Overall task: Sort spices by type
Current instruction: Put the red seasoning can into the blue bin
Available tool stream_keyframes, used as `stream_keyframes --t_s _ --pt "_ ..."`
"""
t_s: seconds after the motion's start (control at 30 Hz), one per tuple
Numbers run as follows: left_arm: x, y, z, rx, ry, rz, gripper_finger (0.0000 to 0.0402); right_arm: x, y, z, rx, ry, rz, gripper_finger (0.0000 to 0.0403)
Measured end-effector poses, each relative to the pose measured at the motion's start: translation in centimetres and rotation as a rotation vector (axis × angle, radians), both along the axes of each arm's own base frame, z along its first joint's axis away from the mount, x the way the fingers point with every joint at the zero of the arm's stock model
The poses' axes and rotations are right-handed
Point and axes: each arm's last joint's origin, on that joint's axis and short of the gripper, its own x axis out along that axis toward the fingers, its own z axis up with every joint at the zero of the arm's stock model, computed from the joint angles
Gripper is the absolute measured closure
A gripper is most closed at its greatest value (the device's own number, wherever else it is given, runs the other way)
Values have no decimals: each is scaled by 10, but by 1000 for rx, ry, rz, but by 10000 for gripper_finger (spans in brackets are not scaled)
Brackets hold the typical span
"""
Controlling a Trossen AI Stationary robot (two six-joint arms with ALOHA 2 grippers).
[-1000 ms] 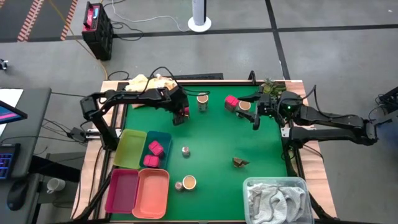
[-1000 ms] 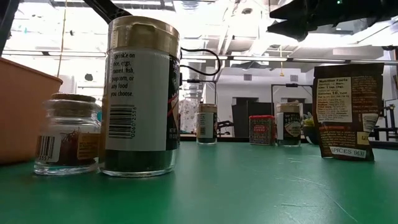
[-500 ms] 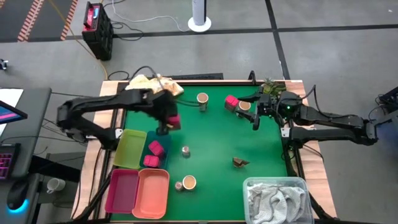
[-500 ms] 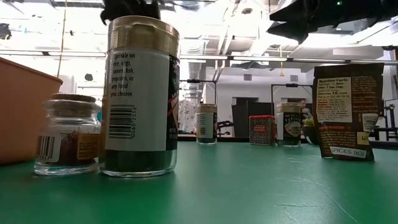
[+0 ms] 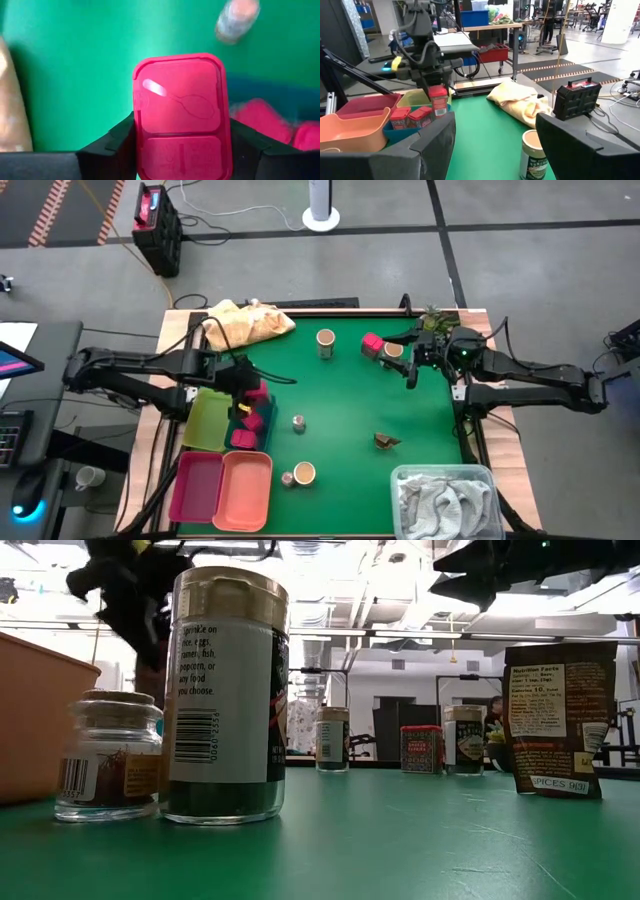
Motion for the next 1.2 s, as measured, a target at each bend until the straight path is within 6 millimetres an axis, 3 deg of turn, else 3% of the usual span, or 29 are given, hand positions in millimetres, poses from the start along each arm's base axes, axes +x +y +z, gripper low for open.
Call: stream_keyframes --t_s 0.37,0.6,0.8,0.93,1.2 --pt "-13 -6 -2 -157 40 -3 191 0 0 0 -4 0 0 100" --pt "-11 -6 -2 -142 32 -8 190 0 0 0 -7 1 0 100" --pt "-7 -5 -19 -140 86 8 188 0 0 0 -7 1 0 100" --pt "-6 -4 -36 -125 131 66 169 0 0 0 -6 4 0 100" --pt "-3 -4 -28 -146 91 111 111 0 0 0 -6 4 0 100"
